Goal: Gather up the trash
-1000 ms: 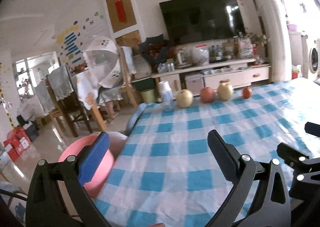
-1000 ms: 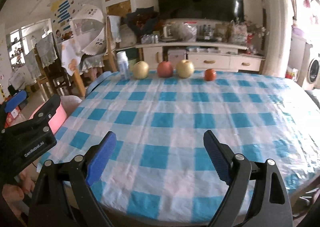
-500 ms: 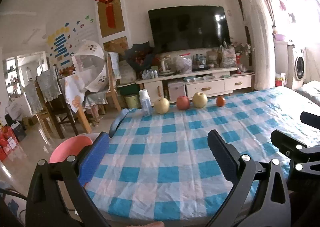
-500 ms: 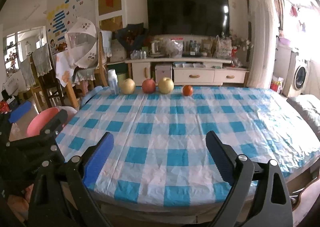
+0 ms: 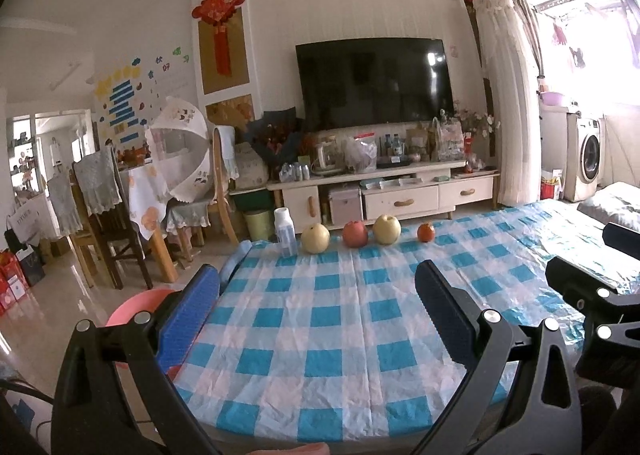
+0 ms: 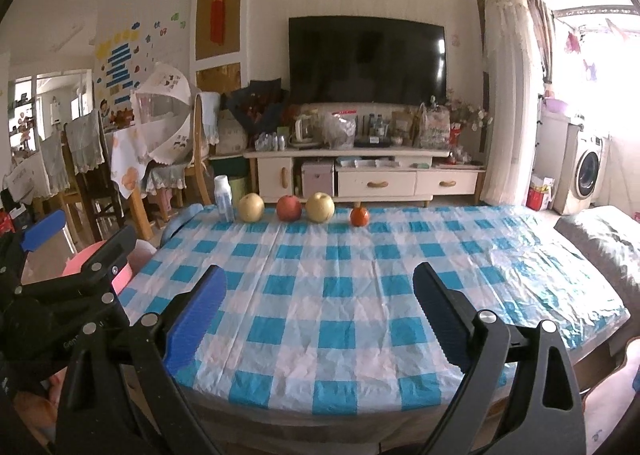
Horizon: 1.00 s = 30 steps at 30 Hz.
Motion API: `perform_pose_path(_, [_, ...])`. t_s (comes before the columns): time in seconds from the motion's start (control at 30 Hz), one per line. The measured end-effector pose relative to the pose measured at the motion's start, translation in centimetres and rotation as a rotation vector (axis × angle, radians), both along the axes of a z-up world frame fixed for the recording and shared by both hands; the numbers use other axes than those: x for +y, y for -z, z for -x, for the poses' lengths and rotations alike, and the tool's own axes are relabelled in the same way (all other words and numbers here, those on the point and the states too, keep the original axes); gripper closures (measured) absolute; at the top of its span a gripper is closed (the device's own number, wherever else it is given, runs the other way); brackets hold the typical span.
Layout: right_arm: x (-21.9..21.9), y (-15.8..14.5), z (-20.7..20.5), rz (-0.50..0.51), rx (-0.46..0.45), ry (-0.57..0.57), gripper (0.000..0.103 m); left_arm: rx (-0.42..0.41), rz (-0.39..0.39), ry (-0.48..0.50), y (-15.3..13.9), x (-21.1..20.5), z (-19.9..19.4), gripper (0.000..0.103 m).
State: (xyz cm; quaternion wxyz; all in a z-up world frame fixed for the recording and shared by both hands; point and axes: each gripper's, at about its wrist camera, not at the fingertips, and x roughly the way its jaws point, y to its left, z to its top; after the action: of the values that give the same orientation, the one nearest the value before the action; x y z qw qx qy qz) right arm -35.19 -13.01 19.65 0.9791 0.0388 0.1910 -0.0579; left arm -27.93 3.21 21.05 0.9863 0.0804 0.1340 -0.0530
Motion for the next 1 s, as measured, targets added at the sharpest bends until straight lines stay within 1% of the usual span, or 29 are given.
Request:
perform_pose_path(0.3, [0.2,-1.2,1.6,0.017,-0.042,0.008,0.009,-0.033,0.018,0.009,-1.3,0.4,1.3,0.004])
perform_pose_path(0.5, [0.5,-1.4,2.2,0.033,-0.058,0.011,0.009,-0.046,0.022,0.005,-1.6,0.4,1.6,0.004])
perform_pose_path(0.8, [0.1,-1.1,1.8,0.026,-0.039,0.007,0.009,-0.039,0.01,0.006,-1.4,0.1,1.4,0.004])
perform_pose_path(1.0, [-0.5,0.1,0.0,0.011,0.0,0.003,0.009,-0.012,-0.015,0.012,-0.1,-0.4,0.3,0.004])
